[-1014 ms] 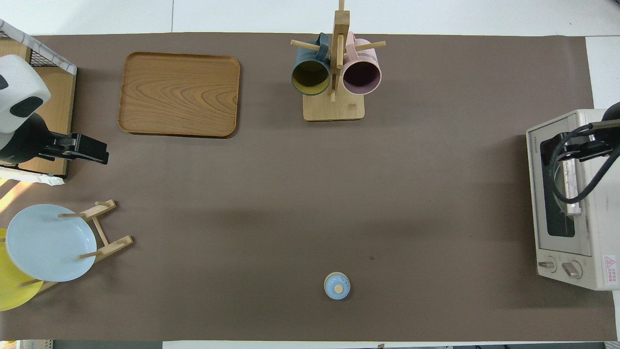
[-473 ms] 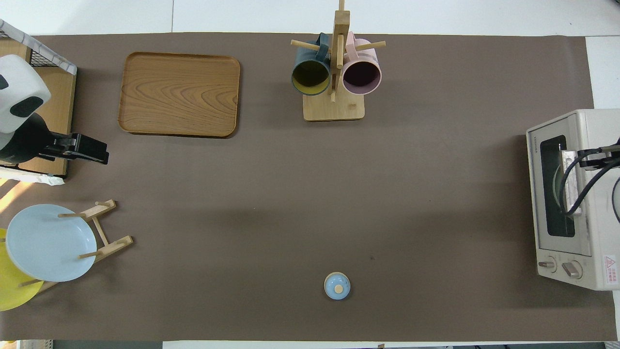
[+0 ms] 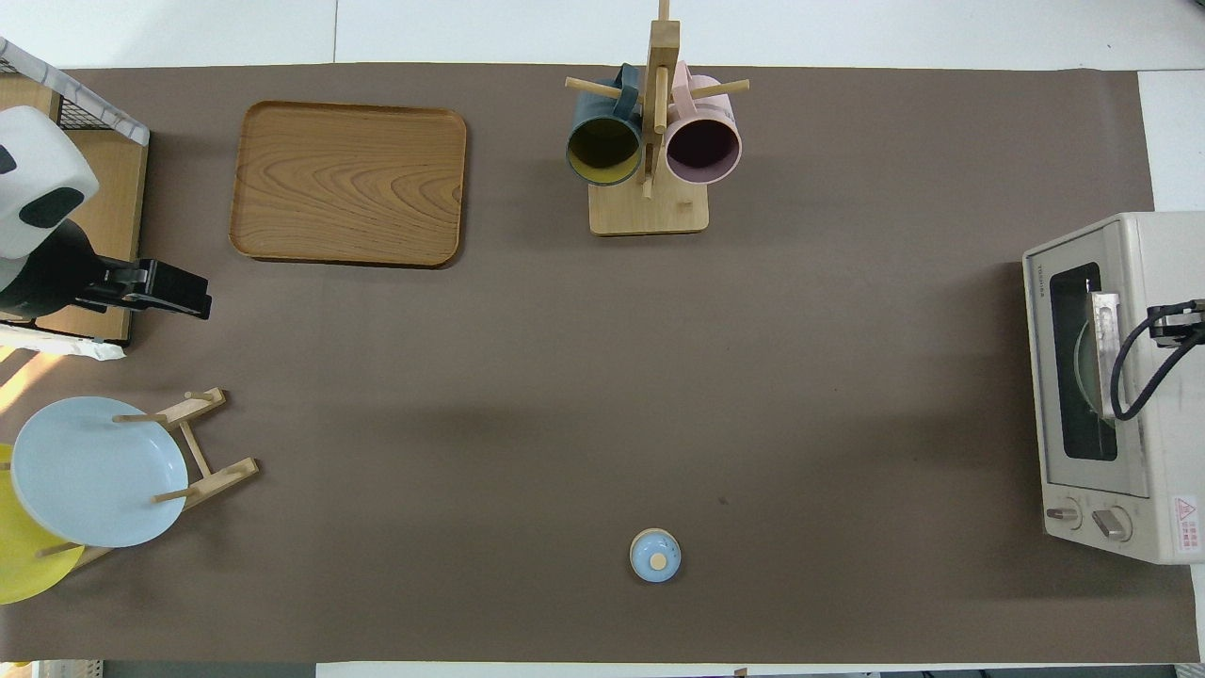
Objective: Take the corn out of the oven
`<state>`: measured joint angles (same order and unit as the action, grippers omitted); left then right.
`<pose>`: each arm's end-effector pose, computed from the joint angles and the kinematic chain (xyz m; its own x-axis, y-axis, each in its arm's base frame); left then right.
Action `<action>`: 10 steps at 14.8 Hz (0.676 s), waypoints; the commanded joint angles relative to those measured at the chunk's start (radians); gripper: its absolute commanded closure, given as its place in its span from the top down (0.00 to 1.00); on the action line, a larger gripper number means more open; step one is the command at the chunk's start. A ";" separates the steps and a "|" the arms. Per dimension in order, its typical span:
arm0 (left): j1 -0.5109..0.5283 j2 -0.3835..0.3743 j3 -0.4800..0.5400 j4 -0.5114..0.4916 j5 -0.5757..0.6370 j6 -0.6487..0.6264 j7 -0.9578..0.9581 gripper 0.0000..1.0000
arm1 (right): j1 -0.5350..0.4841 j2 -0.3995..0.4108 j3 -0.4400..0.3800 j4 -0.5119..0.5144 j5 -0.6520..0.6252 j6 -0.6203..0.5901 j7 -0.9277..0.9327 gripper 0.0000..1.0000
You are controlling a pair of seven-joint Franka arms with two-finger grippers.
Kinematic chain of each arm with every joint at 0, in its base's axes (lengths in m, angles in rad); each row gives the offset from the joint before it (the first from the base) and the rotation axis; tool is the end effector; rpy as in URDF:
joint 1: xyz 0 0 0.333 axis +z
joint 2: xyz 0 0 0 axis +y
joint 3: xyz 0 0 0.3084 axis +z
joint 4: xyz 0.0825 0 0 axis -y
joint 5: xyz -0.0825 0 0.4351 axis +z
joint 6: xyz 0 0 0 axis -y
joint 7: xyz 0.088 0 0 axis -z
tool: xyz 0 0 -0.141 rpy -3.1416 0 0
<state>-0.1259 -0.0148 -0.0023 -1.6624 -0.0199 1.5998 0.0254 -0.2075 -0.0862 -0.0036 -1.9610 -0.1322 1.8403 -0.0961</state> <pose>0.5940 -0.0794 0.5464 0.9872 -0.1523 -0.0473 -0.1514 -0.9882 0.0210 0.5629 -0.1358 0.4528 0.9956 -0.0803 -0.0486 -0.0739 -0.9899 0.1214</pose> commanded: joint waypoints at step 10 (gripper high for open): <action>0.005 0.001 -0.004 0.012 0.018 -0.003 -0.001 1.00 | -0.013 0.009 0.008 -0.085 0.037 0.086 0.016 0.00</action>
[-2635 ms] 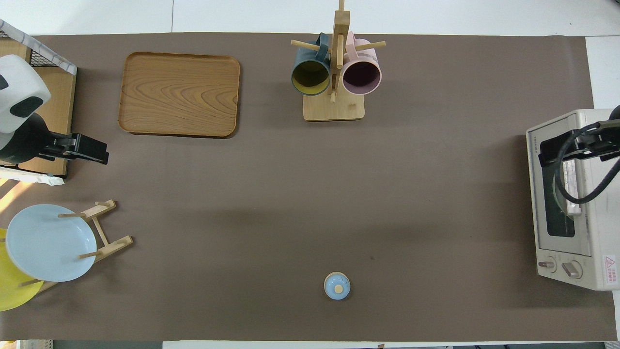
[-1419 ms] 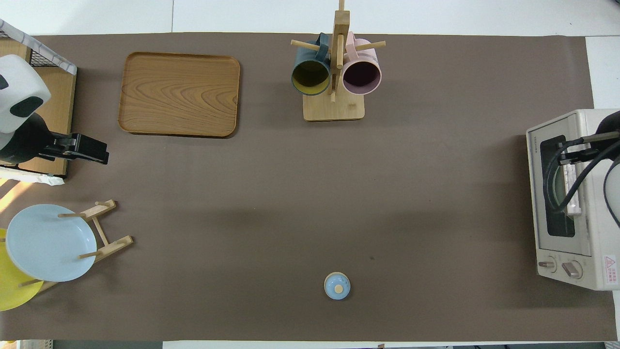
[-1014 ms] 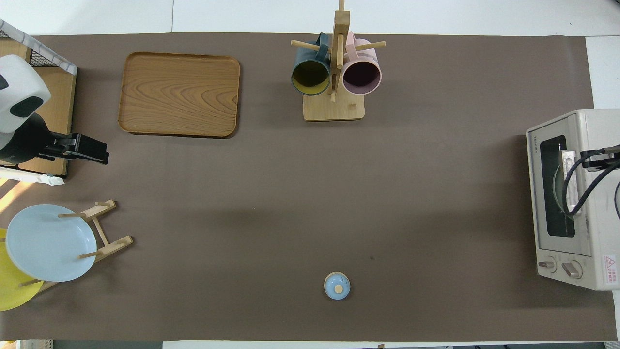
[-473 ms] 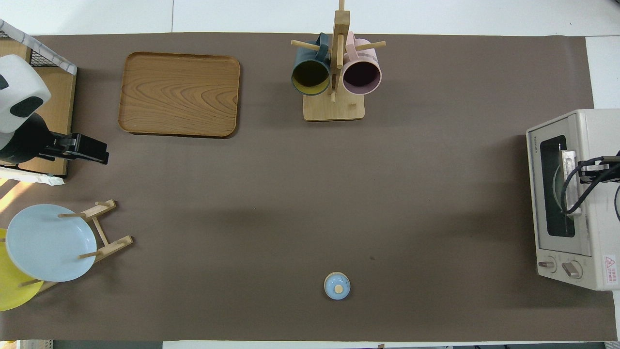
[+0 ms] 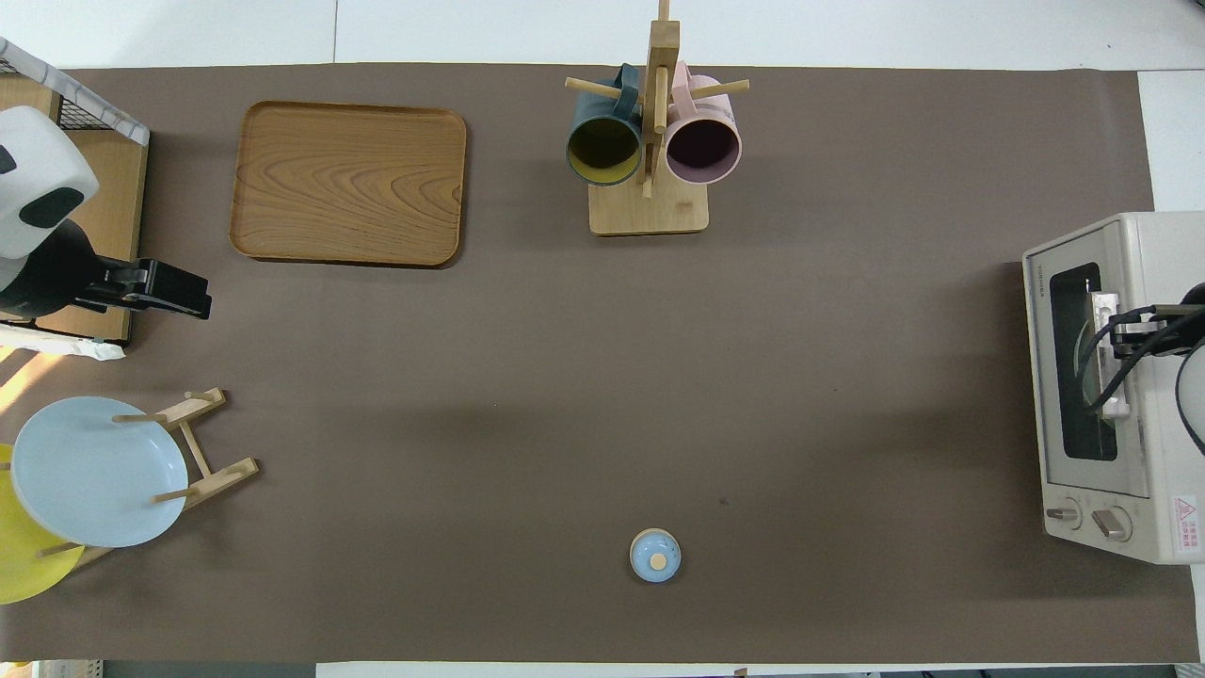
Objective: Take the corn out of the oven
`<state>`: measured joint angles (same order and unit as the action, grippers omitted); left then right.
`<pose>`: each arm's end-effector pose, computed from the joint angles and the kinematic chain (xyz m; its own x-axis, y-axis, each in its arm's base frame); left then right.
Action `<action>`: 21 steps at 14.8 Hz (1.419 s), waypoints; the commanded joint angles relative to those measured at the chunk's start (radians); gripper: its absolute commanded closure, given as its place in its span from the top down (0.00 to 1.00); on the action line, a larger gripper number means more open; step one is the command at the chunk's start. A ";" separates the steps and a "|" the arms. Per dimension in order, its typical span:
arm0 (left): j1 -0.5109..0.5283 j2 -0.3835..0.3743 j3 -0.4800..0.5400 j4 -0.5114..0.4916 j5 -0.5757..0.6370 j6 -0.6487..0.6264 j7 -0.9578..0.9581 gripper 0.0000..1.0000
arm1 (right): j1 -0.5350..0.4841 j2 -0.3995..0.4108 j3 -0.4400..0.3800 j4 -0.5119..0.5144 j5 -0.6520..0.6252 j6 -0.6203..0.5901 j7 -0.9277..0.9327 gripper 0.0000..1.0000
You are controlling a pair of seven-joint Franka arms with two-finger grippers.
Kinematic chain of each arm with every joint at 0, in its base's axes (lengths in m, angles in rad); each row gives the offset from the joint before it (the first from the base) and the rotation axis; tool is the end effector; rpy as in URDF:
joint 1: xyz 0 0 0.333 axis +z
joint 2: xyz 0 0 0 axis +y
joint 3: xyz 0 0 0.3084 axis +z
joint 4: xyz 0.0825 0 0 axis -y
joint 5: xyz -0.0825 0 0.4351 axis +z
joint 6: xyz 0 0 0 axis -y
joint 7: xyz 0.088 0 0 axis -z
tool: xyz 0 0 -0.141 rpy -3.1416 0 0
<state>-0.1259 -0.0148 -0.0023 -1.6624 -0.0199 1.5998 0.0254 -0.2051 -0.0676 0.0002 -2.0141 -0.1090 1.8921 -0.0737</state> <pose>0.5940 -0.0794 0.5464 0.9872 -0.1523 -0.0473 -0.1514 -0.9882 0.0210 0.5625 -0.1287 0.4184 0.9933 -0.0967 -0.0634 -0.0903 -0.9912 0.0968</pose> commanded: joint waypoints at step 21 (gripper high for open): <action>0.005 0.001 -0.004 0.012 0.018 -0.003 -0.001 1.00 | 0.138 0.118 0.015 -0.188 0.109 0.361 0.054 0.00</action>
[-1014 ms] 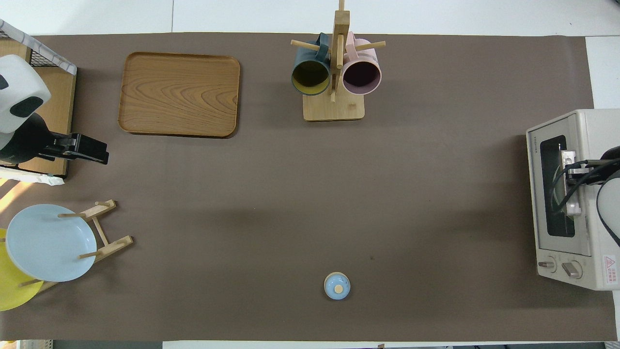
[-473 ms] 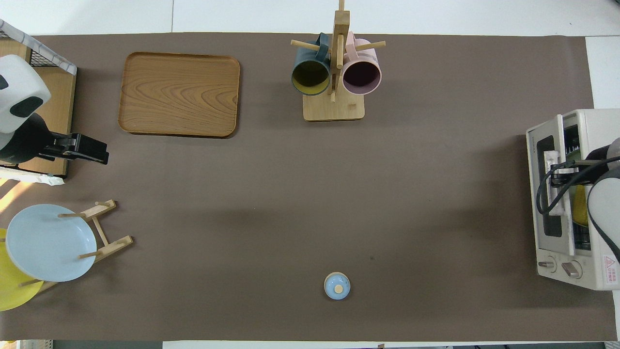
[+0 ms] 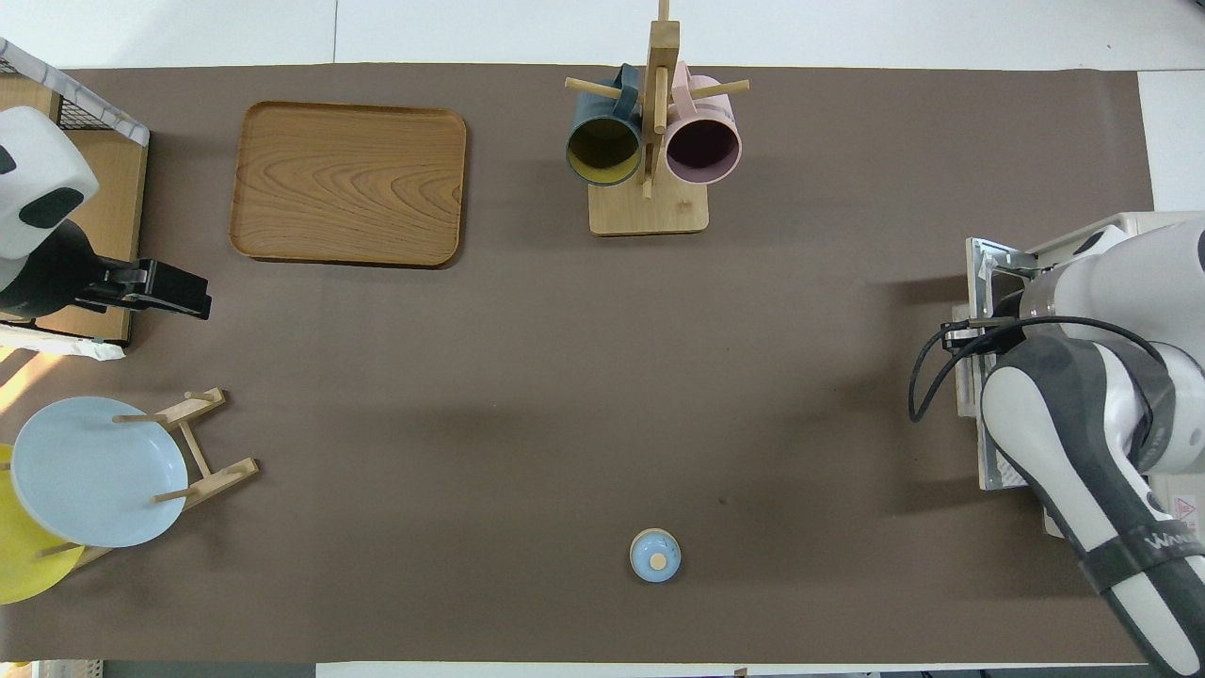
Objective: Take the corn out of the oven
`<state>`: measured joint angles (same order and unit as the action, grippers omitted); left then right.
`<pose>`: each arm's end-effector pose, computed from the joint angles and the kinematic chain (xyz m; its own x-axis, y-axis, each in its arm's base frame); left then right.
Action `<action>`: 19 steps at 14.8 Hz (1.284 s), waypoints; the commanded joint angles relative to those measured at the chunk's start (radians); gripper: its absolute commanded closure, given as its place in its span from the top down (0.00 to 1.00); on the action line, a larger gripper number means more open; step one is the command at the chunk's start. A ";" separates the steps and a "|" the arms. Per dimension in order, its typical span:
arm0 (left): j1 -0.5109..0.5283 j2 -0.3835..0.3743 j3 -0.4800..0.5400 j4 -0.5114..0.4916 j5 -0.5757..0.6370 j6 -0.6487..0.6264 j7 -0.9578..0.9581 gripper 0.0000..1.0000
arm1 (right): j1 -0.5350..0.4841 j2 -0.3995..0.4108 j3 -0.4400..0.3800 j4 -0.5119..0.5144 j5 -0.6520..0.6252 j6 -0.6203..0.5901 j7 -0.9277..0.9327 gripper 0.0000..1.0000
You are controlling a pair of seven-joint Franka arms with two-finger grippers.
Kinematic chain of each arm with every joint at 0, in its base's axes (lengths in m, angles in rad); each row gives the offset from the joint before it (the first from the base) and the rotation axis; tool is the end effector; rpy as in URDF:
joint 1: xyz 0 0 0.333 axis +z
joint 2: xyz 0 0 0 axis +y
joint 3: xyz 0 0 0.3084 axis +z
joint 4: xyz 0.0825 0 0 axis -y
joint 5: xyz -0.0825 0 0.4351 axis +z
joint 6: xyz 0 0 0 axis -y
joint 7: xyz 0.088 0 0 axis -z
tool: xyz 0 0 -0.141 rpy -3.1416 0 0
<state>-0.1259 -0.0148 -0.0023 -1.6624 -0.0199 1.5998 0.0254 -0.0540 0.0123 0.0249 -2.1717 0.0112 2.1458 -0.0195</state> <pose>0.5940 -0.0794 0.5464 0.9872 -0.1523 -0.0473 -0.1514 -0.9882 0.0210 0.5719 -0.0159 0.3132 0.9992 -0.0157 -0.0380 -0.0161 -0.9998 -0.0102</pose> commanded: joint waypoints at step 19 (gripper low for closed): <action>0.005 0.001 -0.004 0.010 0.018 -0.003 -0.001 1.00 | -0.007 0.029 -0.010 0.063 -0.030 -0.095 0.023 0.34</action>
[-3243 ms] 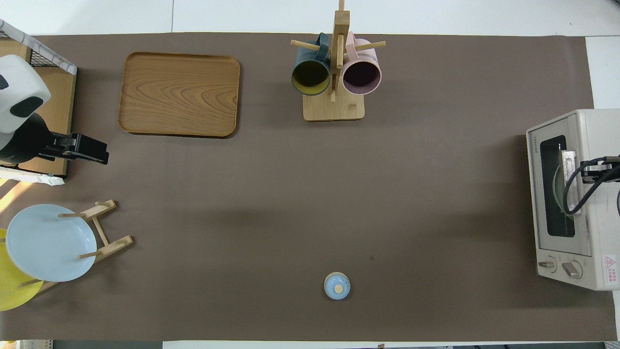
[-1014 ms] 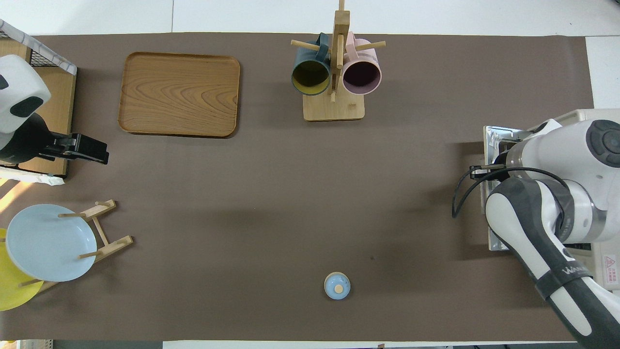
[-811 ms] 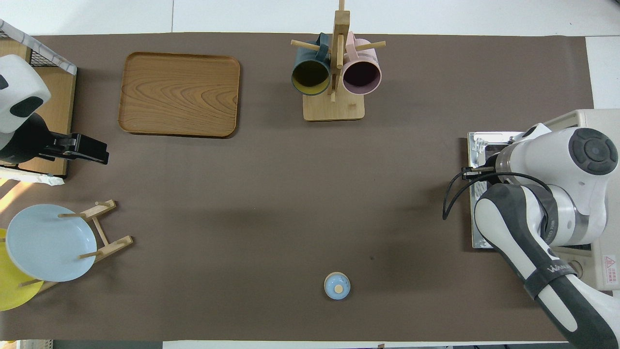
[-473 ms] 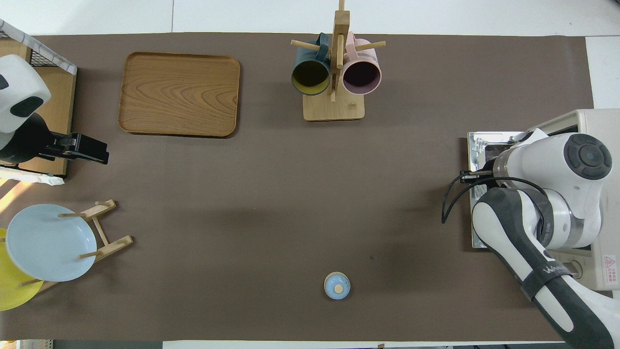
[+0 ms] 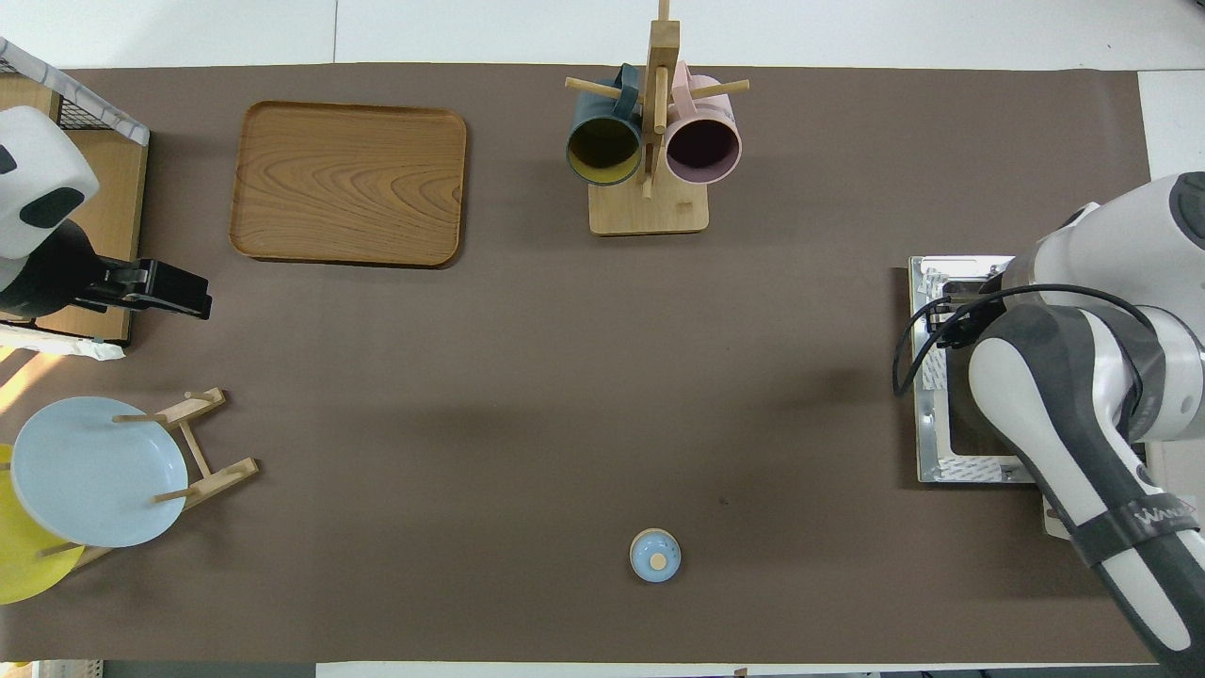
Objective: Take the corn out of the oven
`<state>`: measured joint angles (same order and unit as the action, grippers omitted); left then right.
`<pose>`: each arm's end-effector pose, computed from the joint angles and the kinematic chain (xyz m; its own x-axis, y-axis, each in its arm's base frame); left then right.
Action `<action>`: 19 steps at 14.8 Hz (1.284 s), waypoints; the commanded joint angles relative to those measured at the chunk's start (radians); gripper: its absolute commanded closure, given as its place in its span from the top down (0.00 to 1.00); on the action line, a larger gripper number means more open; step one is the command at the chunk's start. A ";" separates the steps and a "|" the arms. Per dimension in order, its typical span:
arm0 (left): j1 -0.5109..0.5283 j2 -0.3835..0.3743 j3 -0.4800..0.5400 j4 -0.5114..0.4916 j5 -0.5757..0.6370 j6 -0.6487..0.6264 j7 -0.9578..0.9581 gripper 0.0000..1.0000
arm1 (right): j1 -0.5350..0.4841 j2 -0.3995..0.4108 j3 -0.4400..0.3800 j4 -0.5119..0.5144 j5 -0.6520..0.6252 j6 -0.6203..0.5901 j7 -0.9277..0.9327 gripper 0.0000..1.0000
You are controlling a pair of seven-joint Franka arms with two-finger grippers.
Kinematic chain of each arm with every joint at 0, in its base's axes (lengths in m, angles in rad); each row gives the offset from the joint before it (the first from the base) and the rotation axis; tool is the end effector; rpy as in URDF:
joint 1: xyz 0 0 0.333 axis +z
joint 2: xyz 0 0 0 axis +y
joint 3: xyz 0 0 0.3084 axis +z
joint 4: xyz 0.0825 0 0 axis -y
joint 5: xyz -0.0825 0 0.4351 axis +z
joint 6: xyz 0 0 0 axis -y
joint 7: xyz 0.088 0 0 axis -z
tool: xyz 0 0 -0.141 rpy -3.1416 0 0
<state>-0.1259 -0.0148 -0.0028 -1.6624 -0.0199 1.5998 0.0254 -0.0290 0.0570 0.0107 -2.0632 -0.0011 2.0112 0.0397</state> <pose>0.5939 -0.0796 0.5464 0.9871 -0.1528 -0.0473 -0.1519 -0.9882 0.0210 0.5861 -0.0108 0.3296 0.9924 -0.0573 -0.1087 -0.0572 -0.9984 0.0047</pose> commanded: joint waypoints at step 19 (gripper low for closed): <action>0.003 0.001 -0.005 0.012 0.018 0.000 -0.004 1.00 | -0.060 -0.048 0.012 -0.127 -0.095 0.081 -0.167 0.00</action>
<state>-0.1259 -0.0148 -0.0030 -1.6624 -0.0199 1.5999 0.0254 -0.1076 0.0336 0.0094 -2.1746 -0.0604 2.0958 -0.1114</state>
